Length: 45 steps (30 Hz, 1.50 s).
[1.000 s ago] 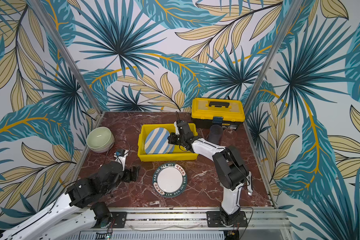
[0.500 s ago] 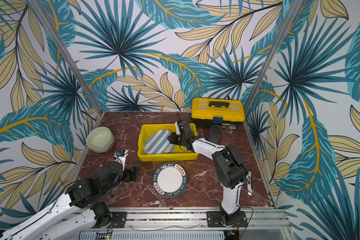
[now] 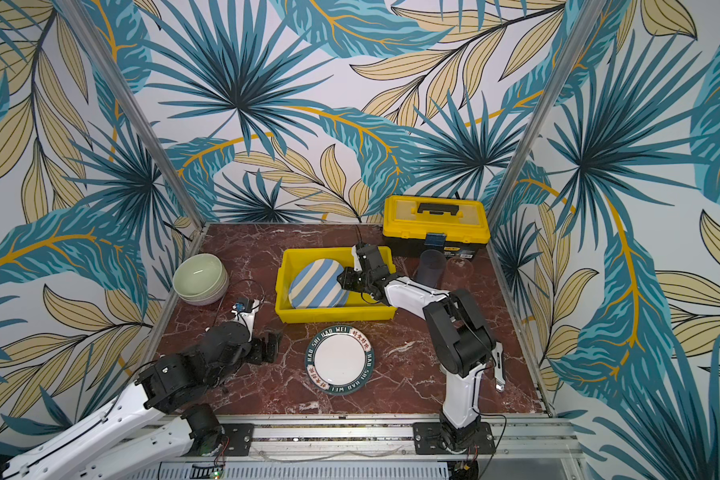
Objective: Place the mixed dishes into the plastic bin
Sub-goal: 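Settle the striped plate against the bin wall with the right gripper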
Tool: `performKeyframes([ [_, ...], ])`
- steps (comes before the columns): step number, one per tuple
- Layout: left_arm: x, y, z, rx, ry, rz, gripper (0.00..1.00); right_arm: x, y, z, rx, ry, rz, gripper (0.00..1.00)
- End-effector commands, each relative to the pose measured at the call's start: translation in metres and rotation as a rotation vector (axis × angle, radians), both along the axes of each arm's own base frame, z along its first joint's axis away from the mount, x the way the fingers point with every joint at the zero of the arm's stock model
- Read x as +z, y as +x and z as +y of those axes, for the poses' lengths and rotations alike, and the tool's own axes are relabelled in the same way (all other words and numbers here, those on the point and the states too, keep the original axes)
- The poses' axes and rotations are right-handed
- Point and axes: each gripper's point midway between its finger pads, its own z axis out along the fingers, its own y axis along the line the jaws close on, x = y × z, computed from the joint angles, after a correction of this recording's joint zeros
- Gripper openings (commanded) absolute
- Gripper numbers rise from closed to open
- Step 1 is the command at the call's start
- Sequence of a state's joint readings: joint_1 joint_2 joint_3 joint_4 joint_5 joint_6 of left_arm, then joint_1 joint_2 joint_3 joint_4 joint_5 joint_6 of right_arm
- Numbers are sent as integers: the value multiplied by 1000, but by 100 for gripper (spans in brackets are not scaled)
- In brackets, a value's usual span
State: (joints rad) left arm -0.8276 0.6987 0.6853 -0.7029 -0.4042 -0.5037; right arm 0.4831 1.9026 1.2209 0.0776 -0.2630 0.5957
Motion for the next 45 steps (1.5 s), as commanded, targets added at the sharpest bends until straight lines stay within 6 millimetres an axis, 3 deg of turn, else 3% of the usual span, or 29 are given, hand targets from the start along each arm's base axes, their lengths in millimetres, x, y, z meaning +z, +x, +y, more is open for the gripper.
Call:
performKeyframes([
  [1, 10, 4, -3, -5, -13, -25, 98, -25, -4, -4, 5, -41, 36, 25],
  [17, 9, 6, -6, -10, -10, -23, 99, -50, -7, -15, -11, -123, 74, 27],
  [25, 9, 6, -6, -8, -15, -23, 99, -59, -7, -20, -23, -158, 86, 34],
  [45, 13, 7, -7, -2, -26, -26, 99, -65, 0, -10, 5, -142, 102, 36],
])
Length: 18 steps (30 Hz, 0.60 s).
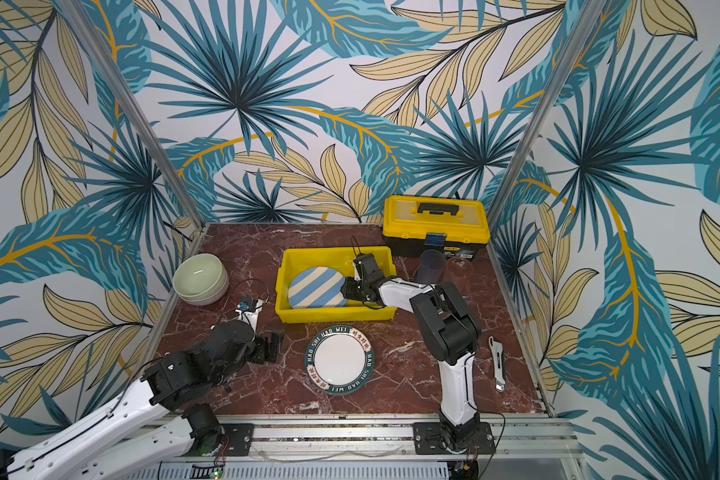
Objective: Place the mixed dishes into the plastic bin
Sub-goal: 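Settle the striped plate against the bin wall with the right gripper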
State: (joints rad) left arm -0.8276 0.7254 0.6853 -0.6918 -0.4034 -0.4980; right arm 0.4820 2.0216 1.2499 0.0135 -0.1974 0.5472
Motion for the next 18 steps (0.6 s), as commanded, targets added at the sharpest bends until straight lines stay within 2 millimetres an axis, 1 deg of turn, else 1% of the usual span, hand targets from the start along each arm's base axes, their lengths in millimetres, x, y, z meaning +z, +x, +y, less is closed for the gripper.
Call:
performKeyframes([
  [1, 17, 4, -4, 1, -43, -36, 99, -4, -1, 4, 23, -1, 15, 36],
  [11, 17, 5, -4, 4, -42, -35, 99, -1, 4, 12, 42, 27, 17, 36],
  [14, 18, 5, -4, 5, -45, -37, 99, 1, 4, 10, 42, 16, 16, 36],
  [16, 17, 4, -4, 5, -44, -35, 99, 8, 4, 6, 37, -6, 1, 41],
  [18, 16, 4, -4, 5, -43, -32, 99, 20, 3, -1, 31, -34, -32, 47],
])
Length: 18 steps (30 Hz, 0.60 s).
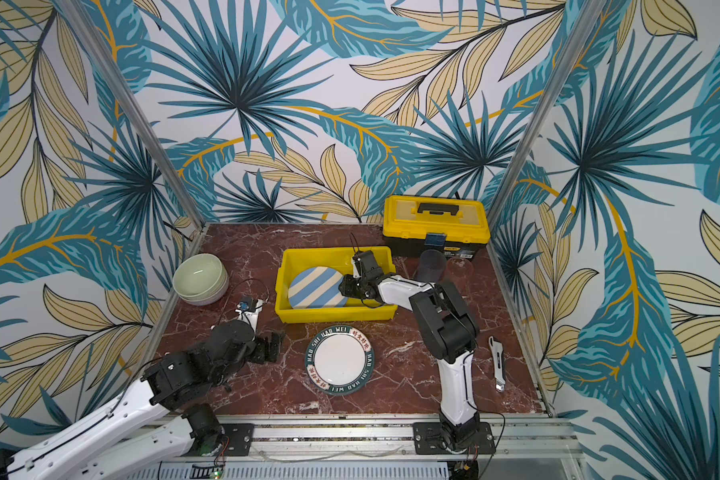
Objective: Place the mixed dishes into the plastic bin
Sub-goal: 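Settle the striped plate against the bin wall with the right gripper, then release the striped plate and move both grippers to the green-rimmed plate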
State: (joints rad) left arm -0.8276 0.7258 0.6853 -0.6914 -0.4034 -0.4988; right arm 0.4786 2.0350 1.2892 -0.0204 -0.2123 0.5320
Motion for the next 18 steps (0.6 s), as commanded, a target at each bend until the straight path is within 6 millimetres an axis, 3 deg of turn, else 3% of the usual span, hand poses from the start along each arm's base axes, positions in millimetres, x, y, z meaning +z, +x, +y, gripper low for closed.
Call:
performKeyframes([
  [1, 15, 4, -4, 2, -42, -30, 99, 23, -1, -6, 11, -46, -50, 49],
  [8, 7, 4, -20, -54, -63, 1, 98, 66, -6, -27, 5, -148, -118, 55],
  [13, 2, 4, -35, -117, -70, 28, 96, 91, -25, -36, 24, -158, -119, 56],
  [18, -7, 3, -48, -149, -82, 86, 88, 127, -63, -50, 62, -139, -154, 55],
])
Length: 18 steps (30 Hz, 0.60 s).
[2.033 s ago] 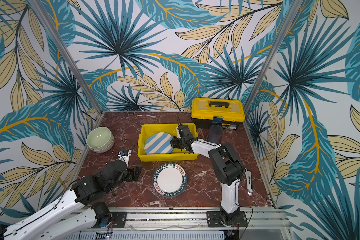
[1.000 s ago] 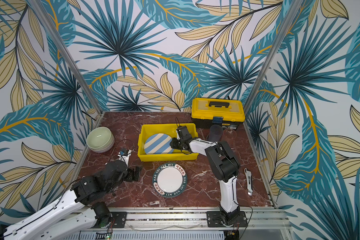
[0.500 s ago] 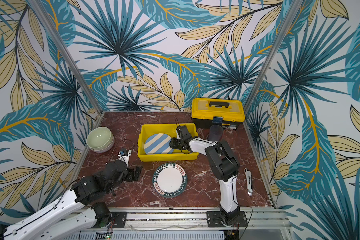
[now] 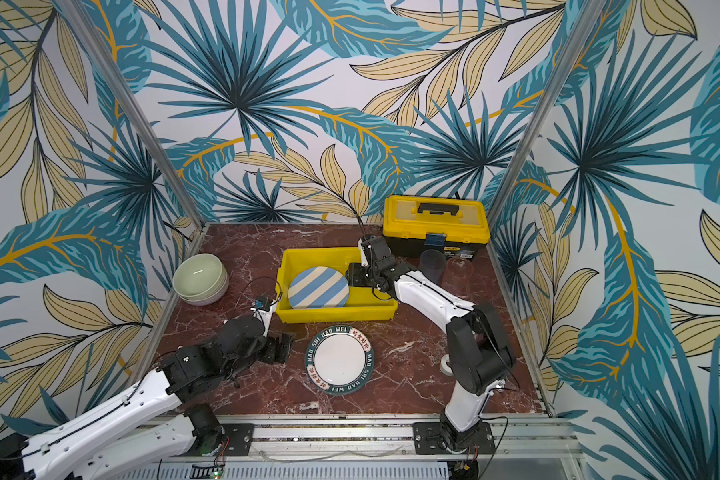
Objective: Place the mixed dishes into the plastic bin
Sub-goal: 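Release the striped plate and move both grippers to the green-rimmed plate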
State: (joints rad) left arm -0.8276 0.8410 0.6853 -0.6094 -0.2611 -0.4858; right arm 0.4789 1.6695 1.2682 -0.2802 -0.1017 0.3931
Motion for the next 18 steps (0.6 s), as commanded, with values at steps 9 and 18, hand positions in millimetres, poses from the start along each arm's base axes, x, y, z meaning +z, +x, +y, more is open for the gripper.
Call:
performKeyframes([
  [9, -13, 0, -25, -10, -85, 108, 78, 25, -117, -35, 122, 33, 39, 55],
  [18, -35, 0, -39, 10, -158, 177, 68, -25, -173, -54, 116, 45, 178, 51],
])
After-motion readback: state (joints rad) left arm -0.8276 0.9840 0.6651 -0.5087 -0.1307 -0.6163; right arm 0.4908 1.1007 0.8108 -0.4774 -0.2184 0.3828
